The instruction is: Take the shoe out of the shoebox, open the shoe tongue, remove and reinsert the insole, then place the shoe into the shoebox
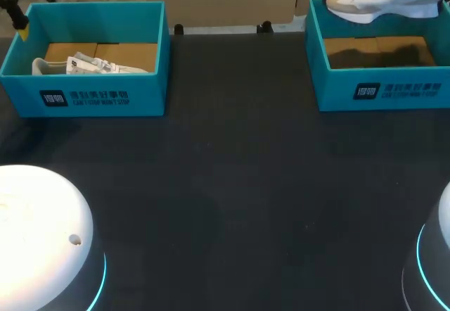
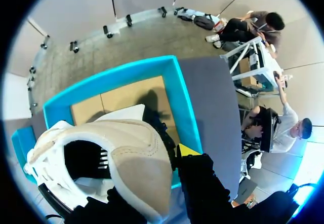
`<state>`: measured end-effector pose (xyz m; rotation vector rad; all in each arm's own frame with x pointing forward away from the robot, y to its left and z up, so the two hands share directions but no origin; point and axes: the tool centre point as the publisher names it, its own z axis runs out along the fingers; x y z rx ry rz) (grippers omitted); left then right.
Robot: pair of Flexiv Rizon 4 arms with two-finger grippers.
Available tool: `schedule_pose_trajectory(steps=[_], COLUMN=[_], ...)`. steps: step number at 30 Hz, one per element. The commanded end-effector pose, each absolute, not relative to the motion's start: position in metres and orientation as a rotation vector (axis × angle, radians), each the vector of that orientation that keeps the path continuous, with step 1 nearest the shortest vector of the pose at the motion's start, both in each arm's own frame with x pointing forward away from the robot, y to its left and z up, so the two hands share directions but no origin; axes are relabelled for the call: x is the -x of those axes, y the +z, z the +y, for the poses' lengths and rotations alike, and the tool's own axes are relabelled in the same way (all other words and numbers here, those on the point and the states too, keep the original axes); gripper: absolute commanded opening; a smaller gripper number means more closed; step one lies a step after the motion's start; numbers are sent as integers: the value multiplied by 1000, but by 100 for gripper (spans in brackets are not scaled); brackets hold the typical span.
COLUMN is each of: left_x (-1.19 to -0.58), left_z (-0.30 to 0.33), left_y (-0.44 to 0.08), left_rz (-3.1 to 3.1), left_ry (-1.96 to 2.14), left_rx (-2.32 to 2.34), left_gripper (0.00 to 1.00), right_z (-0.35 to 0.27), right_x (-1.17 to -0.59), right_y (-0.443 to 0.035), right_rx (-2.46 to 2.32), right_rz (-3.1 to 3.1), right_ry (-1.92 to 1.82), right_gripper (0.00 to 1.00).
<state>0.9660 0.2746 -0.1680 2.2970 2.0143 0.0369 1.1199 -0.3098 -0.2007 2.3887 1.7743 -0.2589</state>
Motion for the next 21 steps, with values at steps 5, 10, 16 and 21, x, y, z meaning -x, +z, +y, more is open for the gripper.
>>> schedule_pose_trajectory(steps=[5,10,16,21], left_x=[-966,-966,-966,-966], left_z=[275,275,275,275], left_y=[-168,-168,-168,-168], left_rz=[2014,2014,2014,2014], left_ry=[40,40,40,40], left_rx=[-2299,-2299,-2299,-2299], left_gripper=[100,100,100,100], right_z=[-315,-346,-347,-320], right_x=[-1112,-1117,-1092,-1048], right_y=[-185,-139,-96,-84], right_rx=[-2334,-2382,-2386,-2378], right_rz=[1706,1543,1481,1451], right_ry=[-149,-167,-173,-153], right_gripper=[0,0,0,0])
